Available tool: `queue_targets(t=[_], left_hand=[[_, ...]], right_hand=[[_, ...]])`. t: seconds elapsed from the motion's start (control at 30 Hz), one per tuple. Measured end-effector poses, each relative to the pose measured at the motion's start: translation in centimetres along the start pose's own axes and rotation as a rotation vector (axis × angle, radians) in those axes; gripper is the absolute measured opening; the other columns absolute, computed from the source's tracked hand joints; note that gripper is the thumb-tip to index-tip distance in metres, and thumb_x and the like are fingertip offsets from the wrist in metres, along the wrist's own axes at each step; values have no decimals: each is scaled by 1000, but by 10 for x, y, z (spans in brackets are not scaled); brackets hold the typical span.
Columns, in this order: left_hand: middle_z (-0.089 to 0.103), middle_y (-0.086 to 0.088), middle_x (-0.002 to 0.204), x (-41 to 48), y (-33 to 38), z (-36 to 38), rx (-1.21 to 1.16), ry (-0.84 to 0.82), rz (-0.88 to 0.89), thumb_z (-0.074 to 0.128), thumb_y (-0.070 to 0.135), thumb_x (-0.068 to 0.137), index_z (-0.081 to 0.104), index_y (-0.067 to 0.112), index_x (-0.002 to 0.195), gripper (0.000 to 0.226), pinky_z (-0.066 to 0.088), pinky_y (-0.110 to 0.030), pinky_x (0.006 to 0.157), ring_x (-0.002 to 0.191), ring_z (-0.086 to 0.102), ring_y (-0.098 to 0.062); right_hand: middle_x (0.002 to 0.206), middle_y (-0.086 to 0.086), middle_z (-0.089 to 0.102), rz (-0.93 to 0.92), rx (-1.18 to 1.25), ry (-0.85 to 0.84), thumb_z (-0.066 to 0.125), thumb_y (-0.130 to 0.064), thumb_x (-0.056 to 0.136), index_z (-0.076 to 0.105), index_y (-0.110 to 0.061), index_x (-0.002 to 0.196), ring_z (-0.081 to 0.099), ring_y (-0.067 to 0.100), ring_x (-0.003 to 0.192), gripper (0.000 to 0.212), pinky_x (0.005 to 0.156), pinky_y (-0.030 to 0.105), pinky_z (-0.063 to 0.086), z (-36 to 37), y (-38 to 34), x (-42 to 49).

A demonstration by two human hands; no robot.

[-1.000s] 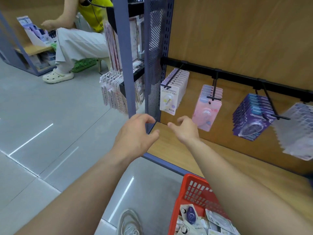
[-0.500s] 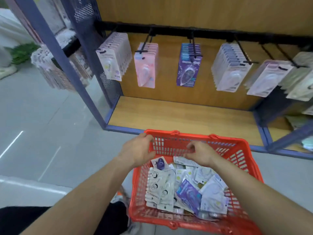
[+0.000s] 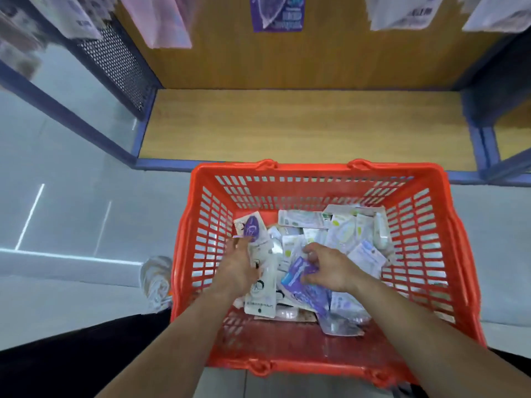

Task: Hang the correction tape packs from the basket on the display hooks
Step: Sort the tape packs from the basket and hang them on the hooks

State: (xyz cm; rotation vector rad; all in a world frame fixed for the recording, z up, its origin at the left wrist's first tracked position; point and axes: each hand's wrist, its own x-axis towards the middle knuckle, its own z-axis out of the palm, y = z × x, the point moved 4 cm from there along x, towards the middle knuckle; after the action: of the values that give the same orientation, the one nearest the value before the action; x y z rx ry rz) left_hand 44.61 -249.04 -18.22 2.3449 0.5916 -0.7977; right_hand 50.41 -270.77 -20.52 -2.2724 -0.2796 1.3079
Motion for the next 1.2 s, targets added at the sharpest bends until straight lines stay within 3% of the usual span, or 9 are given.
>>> queue_targets(t=[0.2, 0.33, 0.4, 0.6, 0.7, 0.8, 0.9, 1.07, 1.2], left_hand=[[51, -7, 145, 1, -22, 11, -151, 6, -98, 93, 33, 70, 43, 17, 152, 97, 49, -37, 105, 124, 57, -23], [64, -9, 124, -1, -27, 14, -307, 38, -122, 93, 22, 72, 60, 19, 135, 71, 60, -36, 82, 94, 67, -17], [62, -10, 121, -1, -30, 16, -365, 34, -122, 94, 17, 70, 62, 22, 127, 66, 61, -37, 79, 87, 65, -17], [43, 1, 139, -3, -22, 22, -150, -8, -57, 95, 47, 62, 45, 25, 144, 99, 43, -43, 111, 131, 45, -23], [38, 2, 132, -4, -22, 23, -162, -72, -55, 95, 46, 63, 45, 27, 140, 94, 53, -39, 98, 112, 60, -19], [40, 3, 128, -5, -21, 22, -280, -132, -9, 96, 31, 66, 50, 32, 131, 79, 55, -21, 75, 88, 61, -1], [60, 0, 124, -1, -25, 26, -392, -136, -20, 91, 45, 51, 49, 53, 113, 76, 61, -40, 86, 100, 69, -18], [66, -1, 101, 3, -25, 20, -521, -73, -10, 82, 1, 82, 55, 24, 121, 52, 53, -13, 64, 87, 66, -11], [67, -3, 96, 5, -28, 18, -585, -6, -46, 68, -9, 89, 56, 18, 119, 43, 57, -21, 73, 93, 67, -22]], right_hand=[[96, -9, 71, -42, 205, 139, 79, -26, 87, 61, -25, 99, 67, 14, 91, 21, 78, 30, 47, 6, 11, 10], [84, -4, 69, 14, 293, 271, 78, -31, 88, 56, -27, 88, 66, 13, 78, 22, 68, 31, 47, 4, 10, 11], [84, -2, 68, 38, 308, 306, 75, -34, 91, 54, -25, 88, 65, 15, 79, 23, 67, 32, 47, 3, 9, 9], [85, -5, 66, 51, 382, 146, 78, -33, 89, 53, -20, 107, 64, 17, 77, 33, 69, 32, 47, 13, -3, 6], [107, -3, 64, 44, 288, 129, 77, -30, 88, 51, -21, 128, 65, 16, 92, 49, 77, 31, 51, 19, -4, 3], [132, -1, 52, 10, 142, 344, 73, -34, 87, 49, -23, 142, 57, 20, 117, 61, 97, 38, 49, 12, -6, -2], [123, -8, 55, -91, 90, 282, 74, -53, 82, 60, -30, 130, 51, 18, 121, 55, 101, 39, 46, 13, -21, -4], [113, -7, 63, -44, 0, 153, 78, -64, 73, 53, -34, 133, 46, 15, 115, 72, 94, 42, 47, 30, -35, -1], [103, -9, 68, -40, 116, 167, 87, -47, 70, 58, -31, 116, 64, 12, 94, 57, 78, 33, 52, 29, -34, 3]])
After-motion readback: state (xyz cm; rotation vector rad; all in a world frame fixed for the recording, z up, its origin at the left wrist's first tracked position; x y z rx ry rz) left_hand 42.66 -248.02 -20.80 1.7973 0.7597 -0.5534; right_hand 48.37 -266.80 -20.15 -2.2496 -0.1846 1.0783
